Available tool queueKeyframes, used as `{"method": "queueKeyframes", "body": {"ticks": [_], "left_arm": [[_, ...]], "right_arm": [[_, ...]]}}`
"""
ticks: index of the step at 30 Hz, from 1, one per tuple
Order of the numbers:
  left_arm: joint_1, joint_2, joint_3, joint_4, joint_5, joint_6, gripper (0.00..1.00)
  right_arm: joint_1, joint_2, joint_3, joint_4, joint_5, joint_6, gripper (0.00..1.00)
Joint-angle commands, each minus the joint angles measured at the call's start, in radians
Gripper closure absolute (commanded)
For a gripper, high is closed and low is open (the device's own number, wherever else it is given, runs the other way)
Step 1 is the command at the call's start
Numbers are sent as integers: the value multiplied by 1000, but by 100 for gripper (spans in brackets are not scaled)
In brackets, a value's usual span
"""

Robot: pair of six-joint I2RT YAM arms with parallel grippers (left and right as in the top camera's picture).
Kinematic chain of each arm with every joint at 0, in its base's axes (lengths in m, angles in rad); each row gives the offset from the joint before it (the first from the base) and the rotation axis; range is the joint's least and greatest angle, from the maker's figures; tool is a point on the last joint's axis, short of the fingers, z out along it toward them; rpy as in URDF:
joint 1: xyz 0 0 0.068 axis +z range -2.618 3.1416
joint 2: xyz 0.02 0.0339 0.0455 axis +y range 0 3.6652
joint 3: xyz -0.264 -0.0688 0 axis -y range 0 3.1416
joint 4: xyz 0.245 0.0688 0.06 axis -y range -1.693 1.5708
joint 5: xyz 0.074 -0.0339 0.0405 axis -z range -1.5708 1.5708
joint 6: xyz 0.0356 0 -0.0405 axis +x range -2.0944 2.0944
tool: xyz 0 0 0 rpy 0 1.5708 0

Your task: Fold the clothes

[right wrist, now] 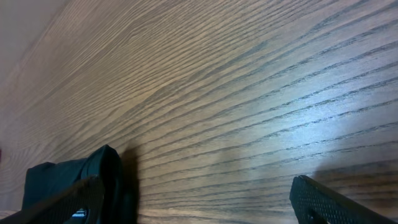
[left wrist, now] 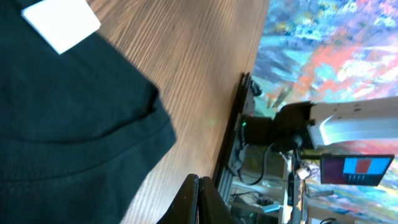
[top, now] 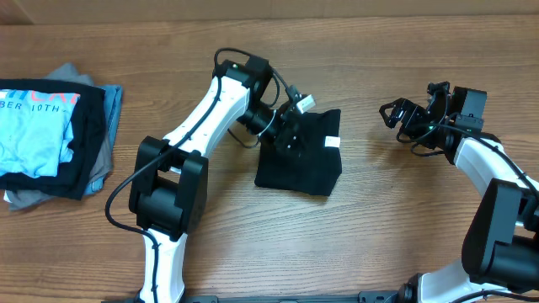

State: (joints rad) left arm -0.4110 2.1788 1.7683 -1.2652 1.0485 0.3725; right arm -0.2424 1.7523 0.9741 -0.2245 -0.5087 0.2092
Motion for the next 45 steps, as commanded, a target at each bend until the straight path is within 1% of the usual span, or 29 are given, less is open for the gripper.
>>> {"method": "queueKeyframes", "body": {"ticks": [1,4,7,9,13,14,16,18,19,22,24,28,32,36,39,45], "left_arm": [[2,10,-102,48,44,77,96],[2,10,-177,113,46,77,96],[2,10,-261,205,67,76,96],[3,10,-324,286,71,54,96],[11,10,-428,466,69,-60,96],[14,10,-466,547,65,-114,96],[14,10,-512,650,37,-211,96],[13,10,-553,725,-9,-300,96],[11,10,-566,740,-25,-319,96],[11,10,-582,746,-33,-341,96],[21,3,-552,726,29,-373,96],[29,-40,-455,650,130,-372,96],[13,-117,-378,608,130,-373,96],[-13,-174,-354,621,127,-373,96],[-44,-175,-354,643,114,-373,96],[-139,-129,-354,650,13,-381,96]], "right_arm": [[-2,-19,2,5,4,1,0],[-2,-19,2,6,4,1,0],[-2,-19,2,5,4,1,0],[-2,-19,2,5,4,1,0],[-2,-19,2,6,4,1,0],[-2,-19,2,6,4,1,0],[-2,-19,2,6,4,1,0],[-2,-19,2,5,4,1,0],[-2,-19,2,6,4,1,0],[-2,-19,2,6,4,1,0],[-2,-19,2,5,4,1,0],[-2,-19,2,5,4,1,0],[-2,-19,2,6,4,1,0],[-2,-19,2,6,4,1,0],[-2,-19,2,5,4,1,0],[-2,-19,2,6,4,1,0]]}}
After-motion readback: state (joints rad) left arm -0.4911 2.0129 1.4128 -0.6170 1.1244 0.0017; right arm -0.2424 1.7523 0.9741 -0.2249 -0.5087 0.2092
